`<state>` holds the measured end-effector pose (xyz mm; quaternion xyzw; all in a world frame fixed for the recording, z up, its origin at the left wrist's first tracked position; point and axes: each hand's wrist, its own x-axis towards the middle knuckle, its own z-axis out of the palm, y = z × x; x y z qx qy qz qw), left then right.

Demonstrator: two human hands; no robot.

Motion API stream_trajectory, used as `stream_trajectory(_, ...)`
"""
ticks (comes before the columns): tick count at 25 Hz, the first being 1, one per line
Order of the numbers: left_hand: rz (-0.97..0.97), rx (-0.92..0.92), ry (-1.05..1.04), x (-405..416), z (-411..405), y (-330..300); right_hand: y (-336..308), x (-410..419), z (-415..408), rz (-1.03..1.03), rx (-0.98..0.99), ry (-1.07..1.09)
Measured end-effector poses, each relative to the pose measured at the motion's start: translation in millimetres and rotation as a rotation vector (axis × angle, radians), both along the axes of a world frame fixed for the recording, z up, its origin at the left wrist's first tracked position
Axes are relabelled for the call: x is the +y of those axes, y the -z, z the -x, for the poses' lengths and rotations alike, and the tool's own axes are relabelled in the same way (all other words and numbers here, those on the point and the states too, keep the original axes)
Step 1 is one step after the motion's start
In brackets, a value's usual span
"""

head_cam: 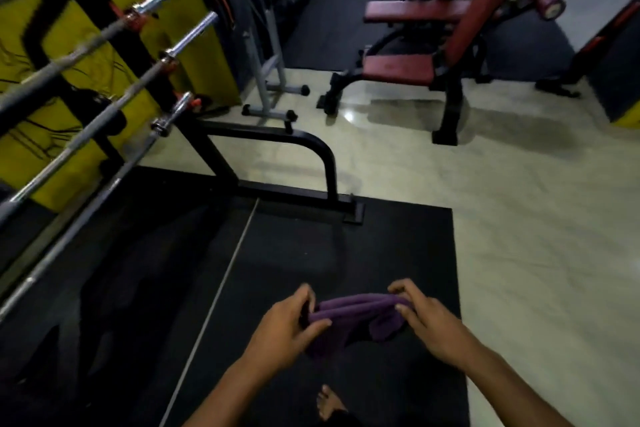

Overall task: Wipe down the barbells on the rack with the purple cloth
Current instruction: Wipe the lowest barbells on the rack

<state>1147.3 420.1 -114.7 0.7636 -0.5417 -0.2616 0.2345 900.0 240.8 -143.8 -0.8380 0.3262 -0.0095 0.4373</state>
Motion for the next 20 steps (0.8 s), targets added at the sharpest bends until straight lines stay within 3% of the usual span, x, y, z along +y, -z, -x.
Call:
stream_trajectory(4,0.125,0.038,-0.105,-58,-45,-22,15,-51,-71,-0.081,-0.092,0.235)
stream_trajectory(6,0.15,0.001,-0.143,-89,-75,-21,16,-71,-111,-0.113,-0.086,0.221)
stream_trajectory(10,0.096,-0.004,-0.148,-152,-140,-24,-1,-129,-197,-0.017,-0.064,-0.176)
stream_trajectory(14,0.008,0.165,-0.101,-203,-196,-56,-27,-200,-300,0.046,-0.022,-0.547)
stream_trajectory(17,0.118,0.178,-0.305,-236,-242,-72,-36,-244,-374,-0.003,0.013,-0.702)
stream_trajectory(20,0.201,0.258,-0.526,-244,-285,-64,-31,-265,-429,-0.205,0.007,-0.694)
